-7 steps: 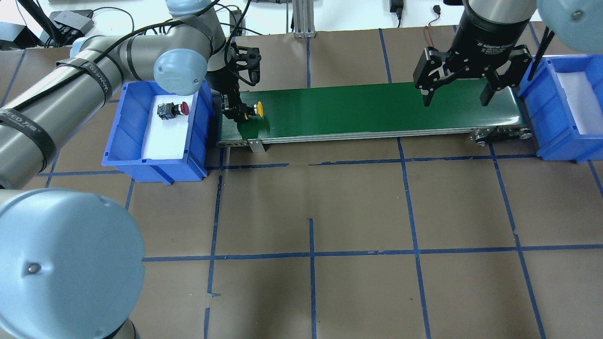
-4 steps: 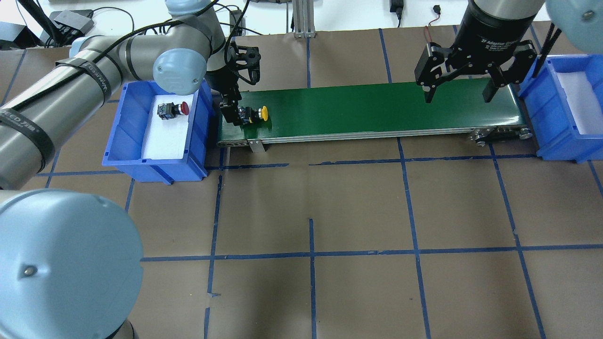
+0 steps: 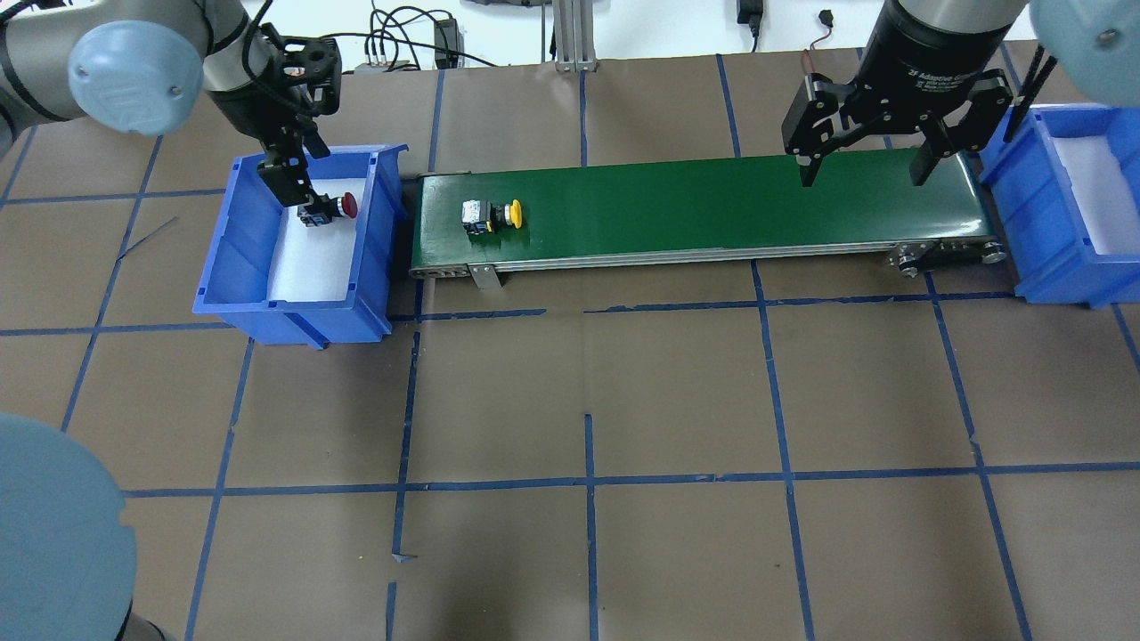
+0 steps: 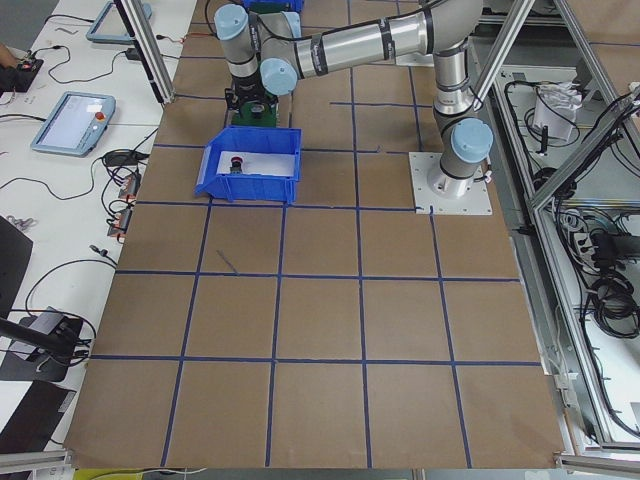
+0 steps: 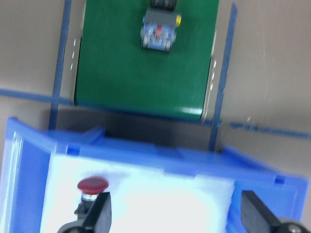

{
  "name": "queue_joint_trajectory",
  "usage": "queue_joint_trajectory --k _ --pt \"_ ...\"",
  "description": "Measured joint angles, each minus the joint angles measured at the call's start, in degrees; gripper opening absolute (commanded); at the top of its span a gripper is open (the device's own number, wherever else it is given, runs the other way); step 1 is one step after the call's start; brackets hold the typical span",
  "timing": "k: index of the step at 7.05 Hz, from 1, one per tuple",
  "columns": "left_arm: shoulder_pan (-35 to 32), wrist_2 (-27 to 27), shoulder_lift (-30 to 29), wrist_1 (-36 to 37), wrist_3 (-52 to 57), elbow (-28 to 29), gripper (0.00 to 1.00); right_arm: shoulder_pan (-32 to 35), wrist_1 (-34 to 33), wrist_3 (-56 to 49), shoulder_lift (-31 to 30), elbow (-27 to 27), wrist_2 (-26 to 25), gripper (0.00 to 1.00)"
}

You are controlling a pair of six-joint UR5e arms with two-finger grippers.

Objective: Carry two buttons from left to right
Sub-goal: 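Move the left gripper back into the bin over the red button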

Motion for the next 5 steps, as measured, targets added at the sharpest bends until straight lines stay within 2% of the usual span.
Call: queue_joint_trajectory --k 3,5 --pt "2.13 4.16 -6.51 7.6 5.48 0.02 0.95 0.0 -0.04 0.06 0.1 0.82 0.02 1.0" --pt "2.06 5.09 -10.5 11.92 6.08 -0.13 0.95 0.0 -0.35 0.06 0.21 1.47 0.09 1.0"
